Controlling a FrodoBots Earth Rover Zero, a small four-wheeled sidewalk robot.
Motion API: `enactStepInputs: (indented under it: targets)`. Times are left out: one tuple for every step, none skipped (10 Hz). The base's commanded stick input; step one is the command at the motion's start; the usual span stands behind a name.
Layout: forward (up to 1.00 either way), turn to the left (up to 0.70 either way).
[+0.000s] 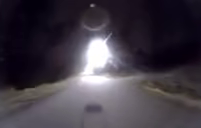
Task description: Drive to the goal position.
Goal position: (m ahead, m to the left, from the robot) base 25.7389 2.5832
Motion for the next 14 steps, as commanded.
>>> enactStepInputs:
  targets:
    - [1.0, 0.01]
    - [1.0, 0.0]
    - [1.0, 0.02]
    - [1.0, 0.07]
    - [1.0, 0.17]
    - [1.0, 0.2]
    - [1.0, 0.11]
    - [1.0, 0.04]
    - [1.0, 0.03]
    - [1.0, 0.03]
    - [1.0, 0.02]
    - [1.0, 0.04]
    - [1.0, 0.2]
    - [1.0, 0.14]
